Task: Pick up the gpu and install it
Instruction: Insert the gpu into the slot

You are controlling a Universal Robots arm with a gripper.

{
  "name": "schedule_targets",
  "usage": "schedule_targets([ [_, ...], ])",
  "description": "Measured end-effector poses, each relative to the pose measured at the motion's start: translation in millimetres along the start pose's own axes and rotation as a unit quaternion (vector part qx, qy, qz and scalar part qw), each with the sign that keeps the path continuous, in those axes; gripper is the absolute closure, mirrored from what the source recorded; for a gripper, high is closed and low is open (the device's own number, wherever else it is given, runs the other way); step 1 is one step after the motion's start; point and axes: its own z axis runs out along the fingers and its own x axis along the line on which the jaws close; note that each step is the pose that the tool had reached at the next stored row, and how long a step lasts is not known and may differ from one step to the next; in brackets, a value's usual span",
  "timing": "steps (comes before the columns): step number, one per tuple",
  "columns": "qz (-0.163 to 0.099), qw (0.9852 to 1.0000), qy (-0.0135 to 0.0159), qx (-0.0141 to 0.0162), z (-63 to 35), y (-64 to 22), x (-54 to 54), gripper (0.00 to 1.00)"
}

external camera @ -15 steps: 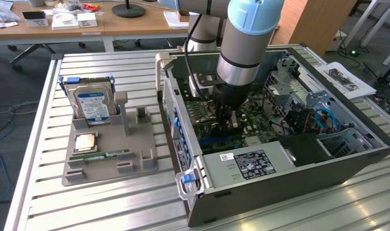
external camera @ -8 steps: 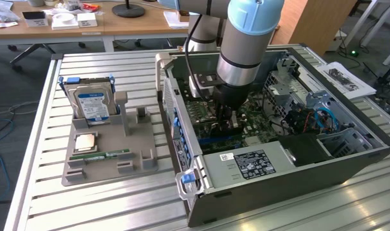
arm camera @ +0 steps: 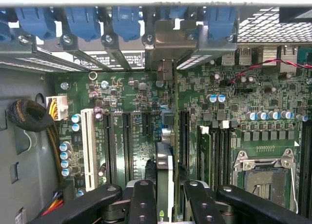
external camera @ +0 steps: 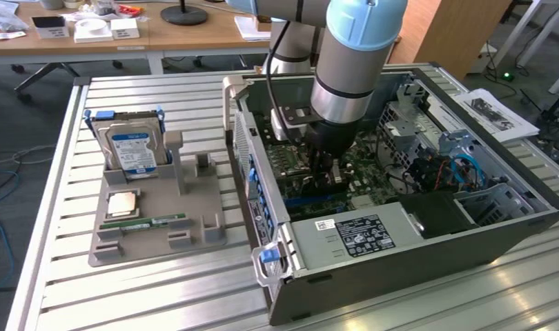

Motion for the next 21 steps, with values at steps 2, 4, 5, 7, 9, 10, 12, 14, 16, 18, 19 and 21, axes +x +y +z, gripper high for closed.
schedule_targets([
  [2,0.000,1.0000,0.0000,0.0000,0.0,0.0,0.0,0.73],
  [4,-0.002,1.0000,-0.0001,-0.0001,0.0,0.0,0.0,0.73],
  [5,-0.004,1.0000,-0.0001,-0.0002,0.1,0.0,0.0,0.73],
  [7,-0.009,1.0000,-0.0003,-0.0005,0.1,0.0,0.0,0.73],
  [9,-0.013,0.9999,-0.0005,-0.0007,0.1,0.0,0.0,0.73],
  [10,-0.015,0.9999,-0.0005,-0.0007,0.2,0.0,0.0,0.73],
  [12,-0.015,0.9999,-0.0005,-0.0008,0.1,0.0,0.0,0.73],
  [14,-0.015,0.9999,-0.0005,-0.0008,0.2,0.0,0.0,0.73],
  [16,-0.015,0.9999,-0.0005,-0.0008,0.2,0.0,0.0,0.73],
  [18,-0.015,0.9999,-0.0005,-0.0008,0.2,0.0,0.0,0.73],
  [19,-0.015,0.9999,-0.0005,-0.0008,0.2,0.0,0.0,0.73],
  [21,-0.015,0.9999,-0.0005,-0.0010,0.3,-1.0,0.0,0.73],
])
